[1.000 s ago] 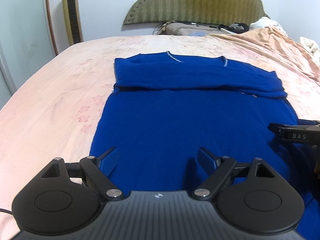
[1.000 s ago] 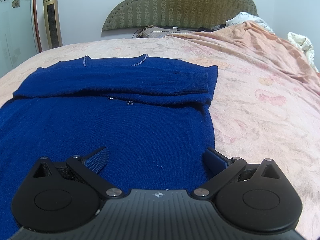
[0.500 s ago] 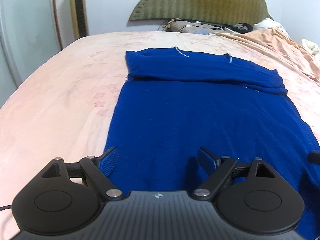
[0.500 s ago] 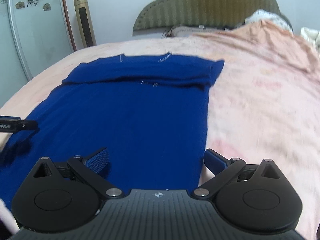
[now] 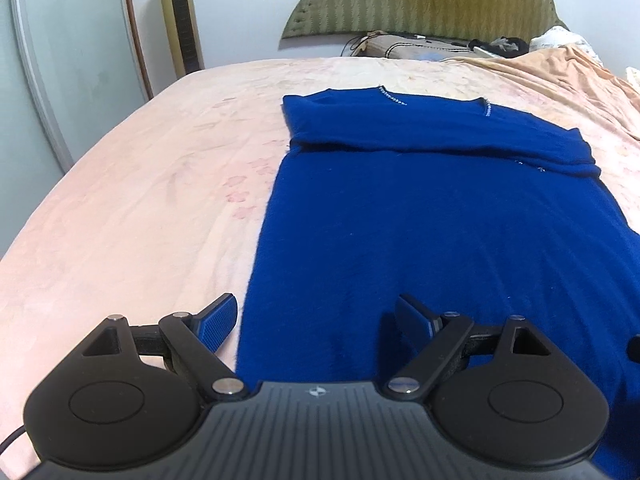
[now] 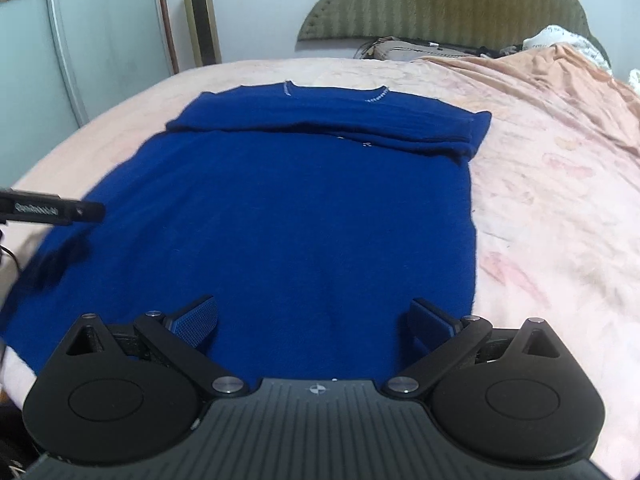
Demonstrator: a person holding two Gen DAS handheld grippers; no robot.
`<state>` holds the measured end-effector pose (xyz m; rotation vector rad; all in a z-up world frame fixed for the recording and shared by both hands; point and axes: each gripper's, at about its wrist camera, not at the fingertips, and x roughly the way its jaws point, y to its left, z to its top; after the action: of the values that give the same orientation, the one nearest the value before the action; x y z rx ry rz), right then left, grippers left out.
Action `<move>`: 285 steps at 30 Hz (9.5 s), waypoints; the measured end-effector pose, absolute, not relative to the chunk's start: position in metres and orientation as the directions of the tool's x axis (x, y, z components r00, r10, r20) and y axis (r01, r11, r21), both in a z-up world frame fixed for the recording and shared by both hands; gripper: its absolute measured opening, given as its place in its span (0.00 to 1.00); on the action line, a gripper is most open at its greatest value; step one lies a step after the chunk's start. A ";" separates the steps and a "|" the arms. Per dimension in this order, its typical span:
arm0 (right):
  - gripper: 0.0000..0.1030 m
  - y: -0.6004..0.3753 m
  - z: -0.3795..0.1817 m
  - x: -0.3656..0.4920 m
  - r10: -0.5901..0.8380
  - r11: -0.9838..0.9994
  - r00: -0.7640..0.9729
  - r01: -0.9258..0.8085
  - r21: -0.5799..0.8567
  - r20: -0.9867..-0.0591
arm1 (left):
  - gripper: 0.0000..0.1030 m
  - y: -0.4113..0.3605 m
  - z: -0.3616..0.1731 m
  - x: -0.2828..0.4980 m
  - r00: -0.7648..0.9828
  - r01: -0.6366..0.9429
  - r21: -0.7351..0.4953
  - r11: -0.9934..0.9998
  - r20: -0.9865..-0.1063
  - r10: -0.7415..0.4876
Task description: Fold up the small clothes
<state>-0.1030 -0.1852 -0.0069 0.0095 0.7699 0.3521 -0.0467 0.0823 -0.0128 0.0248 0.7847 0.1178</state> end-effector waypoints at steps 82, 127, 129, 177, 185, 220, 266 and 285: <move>0.07 -0.248 0.015 -0.048 0.300 0.954 0.713 -0.241 0.180 -0.634 | 0.05 0.105 0.003 -0.014 0.635 0.064 -0.071 0.995 -0.766 -0.096; 0.13 -0.267 0.064 -0.034 0.582 0.780 0.703 -0.339 0.526 -0.410 | 0.04 0.124 0.083 -0.005 0.759 -0.019 -0.174 0.985 -0.644 -0.099; 0.13 -0.270 0.067 -0.031 0.561 0.794 0.720 -0.329 0.510 -0.409 | 0.04 0.124 0.083 0.002 0.756 -0.032 -0.154 0.987 -0.650 -0.077; 0.13 -0.255 0.065 0.073 0.361 0.884 0.851 -0.182 0.431 -0.382 | 0.04 0.089 0.085 0.134 0.770 -0.120 0.101 0.988 -0.619 0.157; 0.13 -0.255 0.056 0.096 0.354 0.883 0.844 -0.160 0.441 -0.402 | 0.04 0.087 0.078 0.165 0.764 -0.120 0.140 0.983 -0.619 0.182; 0.14 -0.268 -0.028 0.213 0.369 0.809 0.741 0.042 0.587 -0.561 | 0.05 0.078 -0.007 0.291 0.642 -0.123 0.229 0.966 -0.723 0.253; 0.89 -0.199 -0.029 0.184 0.137 0.987 0.751 -0.156 0.029 -0.646 | 0.81 0.053 -0.015 0.233 0.727 -0.051 0.331 0.942 -0.634 0.263; 0.96 -0.193 -0.032 0.122 0.051 0.989 0.756 -0.129 -0.072 -0.652 | 0.81 0.039 -0.011 0.157 0.703 -0.005 0.185 0.983 -0.699 0.135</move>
<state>0.1218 -0.1930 -0.0319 -0.1147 0.7071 0.0982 0.1571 0.0392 -0.0106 0.1748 0.7888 0.0782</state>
